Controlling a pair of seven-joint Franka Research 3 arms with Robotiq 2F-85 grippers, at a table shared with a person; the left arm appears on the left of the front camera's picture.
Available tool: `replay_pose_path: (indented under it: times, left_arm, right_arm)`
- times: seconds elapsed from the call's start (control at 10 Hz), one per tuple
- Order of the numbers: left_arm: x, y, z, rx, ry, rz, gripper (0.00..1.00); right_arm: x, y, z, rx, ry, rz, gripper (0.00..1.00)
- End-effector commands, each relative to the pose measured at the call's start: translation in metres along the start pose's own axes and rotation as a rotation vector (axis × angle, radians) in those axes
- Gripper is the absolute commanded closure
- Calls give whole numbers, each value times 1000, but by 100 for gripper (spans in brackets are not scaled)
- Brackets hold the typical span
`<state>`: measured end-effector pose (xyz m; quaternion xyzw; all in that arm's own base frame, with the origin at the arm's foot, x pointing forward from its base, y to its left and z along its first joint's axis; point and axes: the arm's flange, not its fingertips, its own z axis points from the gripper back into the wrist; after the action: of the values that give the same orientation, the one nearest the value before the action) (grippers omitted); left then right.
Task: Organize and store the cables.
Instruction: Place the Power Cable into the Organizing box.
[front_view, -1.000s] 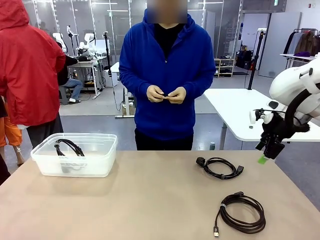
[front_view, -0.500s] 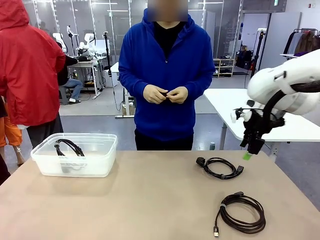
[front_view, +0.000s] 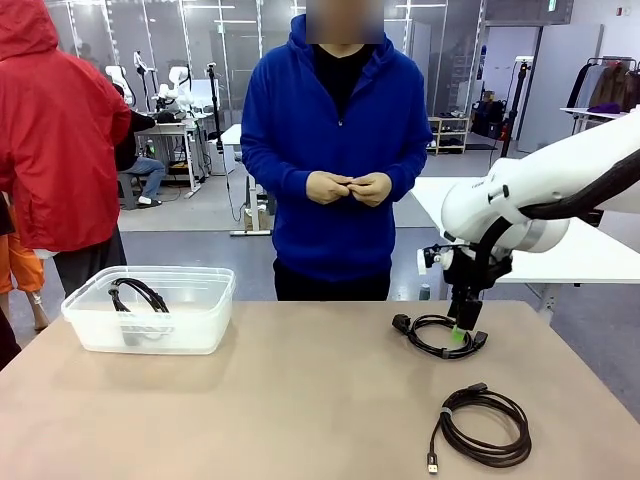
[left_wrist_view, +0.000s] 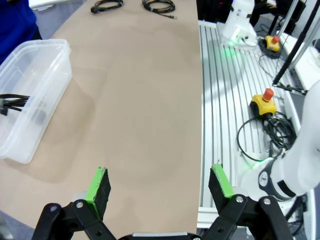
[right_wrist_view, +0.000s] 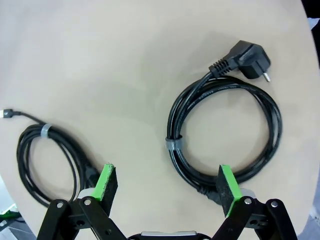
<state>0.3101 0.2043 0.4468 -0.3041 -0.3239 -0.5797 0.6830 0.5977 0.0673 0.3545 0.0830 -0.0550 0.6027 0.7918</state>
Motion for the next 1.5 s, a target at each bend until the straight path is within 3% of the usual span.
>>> replay_pose_path:
  times: [0.0, 0.6, 0.9, 1.0, 1.1, 1.3, 1.4]
  left_arm:
    - [2, 0, 0, 9, -13, -3, 0]
    - [2, 0, 0, 9, -13, -3, 0]
    - [2, 0, 0, 9, -13, -3, 0]
    - [2, 0, 0, 9, -13, -3, 0]
    - [2, 0, 0, 9, -13, -3, 0]
    - [2, 0, 0, 9, -13, -3, 0]
    - [2, 0, 0, 9, -13, -3, 0]
  right_arm:
    - [3, -4, -14, -32, 12, -33, 0]
    - [-1, -1, -47, -43, 74, 25, 0]
    - [0, 2, -49, -31, 56, 36, 0]
    - [1, 2, -50, -33, 79, 47, 19]
    - [2, 3, -52, -29, 97, 51, 60]
    - [5, 3, -57, -39, 119, 50, 100]
    - [6, 3, -60, -43, 135, 54, 100]
